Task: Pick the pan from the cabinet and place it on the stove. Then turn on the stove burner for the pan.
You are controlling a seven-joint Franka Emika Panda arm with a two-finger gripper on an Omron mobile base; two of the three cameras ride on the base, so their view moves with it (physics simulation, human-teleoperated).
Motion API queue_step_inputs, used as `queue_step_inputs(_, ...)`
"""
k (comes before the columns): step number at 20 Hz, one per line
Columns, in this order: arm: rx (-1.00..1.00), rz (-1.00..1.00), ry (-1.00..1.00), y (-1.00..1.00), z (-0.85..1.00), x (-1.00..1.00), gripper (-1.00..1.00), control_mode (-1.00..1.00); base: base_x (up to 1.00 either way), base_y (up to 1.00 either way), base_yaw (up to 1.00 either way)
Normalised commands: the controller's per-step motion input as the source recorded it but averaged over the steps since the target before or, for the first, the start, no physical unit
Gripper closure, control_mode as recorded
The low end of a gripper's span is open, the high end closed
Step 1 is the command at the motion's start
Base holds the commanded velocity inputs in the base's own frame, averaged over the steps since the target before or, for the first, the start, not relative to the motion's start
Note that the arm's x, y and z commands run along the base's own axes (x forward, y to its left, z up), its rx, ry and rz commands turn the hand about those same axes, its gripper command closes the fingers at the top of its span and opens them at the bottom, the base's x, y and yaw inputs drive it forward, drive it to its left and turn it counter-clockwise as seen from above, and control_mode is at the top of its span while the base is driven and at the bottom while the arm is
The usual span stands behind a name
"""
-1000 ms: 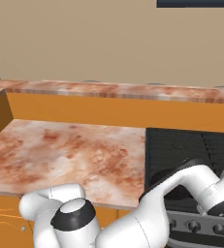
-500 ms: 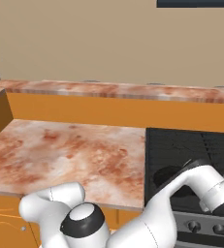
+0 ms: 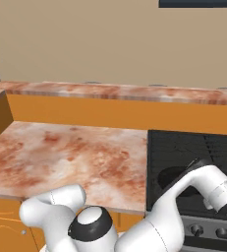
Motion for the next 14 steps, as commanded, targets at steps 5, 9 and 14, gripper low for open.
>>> queue_step_inputs(5, -0.01, -0.12, 0.00, 0.00, -0.22, 0.40, 1.00, -1.00, 0.00, 0.00, 0.00)
queue_step_inputs(9, 0.00, -0.11, 0.00, 0.02, -0.18, 0.21, 1.00, -1.00, 0.00, 0.00, 0.00)
queue_step_inputs(14, 0.00, -0.02, 0.00, 0.02, -0.06, 0.02, -1.00, -1.00, 0.00, 0.00, 0.00)
